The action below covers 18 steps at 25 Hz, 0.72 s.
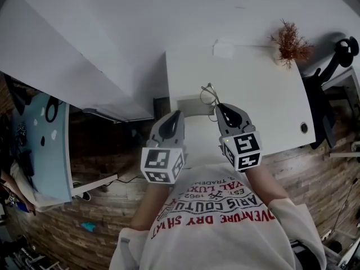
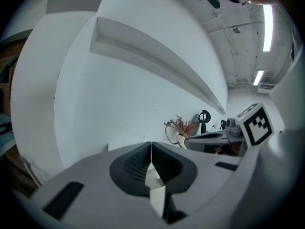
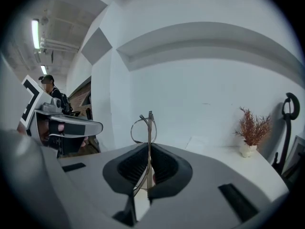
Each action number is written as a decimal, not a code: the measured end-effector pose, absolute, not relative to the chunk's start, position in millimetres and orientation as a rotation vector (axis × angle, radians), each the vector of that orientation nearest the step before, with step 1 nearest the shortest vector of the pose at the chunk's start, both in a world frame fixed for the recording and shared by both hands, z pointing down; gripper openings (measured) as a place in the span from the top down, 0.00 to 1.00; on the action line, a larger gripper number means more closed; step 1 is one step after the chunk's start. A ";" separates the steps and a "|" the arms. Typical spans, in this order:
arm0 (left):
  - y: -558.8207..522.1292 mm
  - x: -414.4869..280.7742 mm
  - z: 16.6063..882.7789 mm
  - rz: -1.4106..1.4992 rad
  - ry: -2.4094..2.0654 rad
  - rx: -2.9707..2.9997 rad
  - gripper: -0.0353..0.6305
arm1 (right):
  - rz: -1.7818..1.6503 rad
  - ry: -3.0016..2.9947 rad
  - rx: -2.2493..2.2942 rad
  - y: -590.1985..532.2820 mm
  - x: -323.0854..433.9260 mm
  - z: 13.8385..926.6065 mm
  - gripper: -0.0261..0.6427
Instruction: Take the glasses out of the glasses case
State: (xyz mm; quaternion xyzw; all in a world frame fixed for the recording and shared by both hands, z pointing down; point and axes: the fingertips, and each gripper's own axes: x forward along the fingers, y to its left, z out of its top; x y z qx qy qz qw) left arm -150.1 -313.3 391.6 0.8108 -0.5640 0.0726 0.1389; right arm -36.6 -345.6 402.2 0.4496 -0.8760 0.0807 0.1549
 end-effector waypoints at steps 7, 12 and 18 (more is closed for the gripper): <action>-315.1 -152.3 389.7 0.196 -1.668 2.327 0.94 | 0.300 -2.520 1.289 -344.8 -37.2 407.6 0.92; -315.8 -149.7 393.7 0.205 -1.639 2.334 0.94 | 0.298 -2.527 1.311 -344.2 -37.9 409.4 0.92; -316.5 -145.3 398.5 0.210 -1.619 2.338 0.94 | 0.308 -2.515 1.311 -342.9 -38.8 414.3 0.92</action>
